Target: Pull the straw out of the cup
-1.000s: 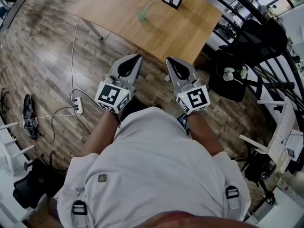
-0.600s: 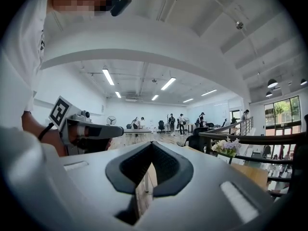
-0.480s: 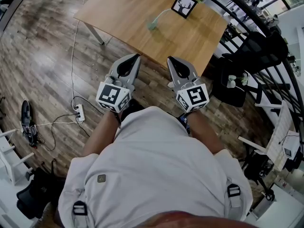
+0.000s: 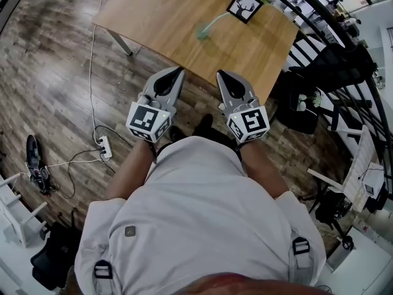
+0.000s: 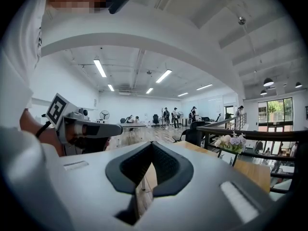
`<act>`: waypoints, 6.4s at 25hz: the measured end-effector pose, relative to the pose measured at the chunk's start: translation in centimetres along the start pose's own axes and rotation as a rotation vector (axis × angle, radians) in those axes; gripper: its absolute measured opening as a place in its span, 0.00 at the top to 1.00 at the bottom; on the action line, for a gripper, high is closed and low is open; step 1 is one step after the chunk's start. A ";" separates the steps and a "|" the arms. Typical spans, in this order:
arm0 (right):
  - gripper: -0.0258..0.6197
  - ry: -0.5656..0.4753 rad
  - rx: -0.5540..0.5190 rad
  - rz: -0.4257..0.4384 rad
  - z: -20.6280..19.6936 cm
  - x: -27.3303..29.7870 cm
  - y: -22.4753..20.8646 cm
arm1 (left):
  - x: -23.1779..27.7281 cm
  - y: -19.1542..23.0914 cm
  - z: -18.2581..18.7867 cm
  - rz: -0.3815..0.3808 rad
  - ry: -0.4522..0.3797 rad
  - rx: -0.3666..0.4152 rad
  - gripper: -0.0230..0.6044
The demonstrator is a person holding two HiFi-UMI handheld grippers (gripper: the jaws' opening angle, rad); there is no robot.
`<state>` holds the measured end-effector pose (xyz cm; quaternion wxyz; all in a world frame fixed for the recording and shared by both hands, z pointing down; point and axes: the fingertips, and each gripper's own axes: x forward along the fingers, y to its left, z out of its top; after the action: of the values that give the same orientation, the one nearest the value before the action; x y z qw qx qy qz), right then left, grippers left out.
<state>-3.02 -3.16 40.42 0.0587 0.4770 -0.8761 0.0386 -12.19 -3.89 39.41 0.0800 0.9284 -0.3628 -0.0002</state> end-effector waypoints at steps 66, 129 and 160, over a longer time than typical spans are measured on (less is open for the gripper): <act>0.73 0.410 0.577 -0.103 -24.3 28.9 -27.7 | 32.4 22.4 -12.0 -0.137 0.371 -0.119 0.96; 0.90 -0.086 0.029 0.136 3.0 9.3 -14.4 | 15.8 3.5 2.6 0.016 0.049 0.103 0.96; 0.90 -0.149 -0.013 0.082 4.7 0.8 10.2 | -10.0 0.3 2.4 -0.021 -0.020 0.080 0.96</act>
<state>-12.36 1.11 35.74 -0.0055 0.4419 -0.8971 -0.0003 -19.95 2.27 36.55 0.0389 0.9346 -0.3534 0.0042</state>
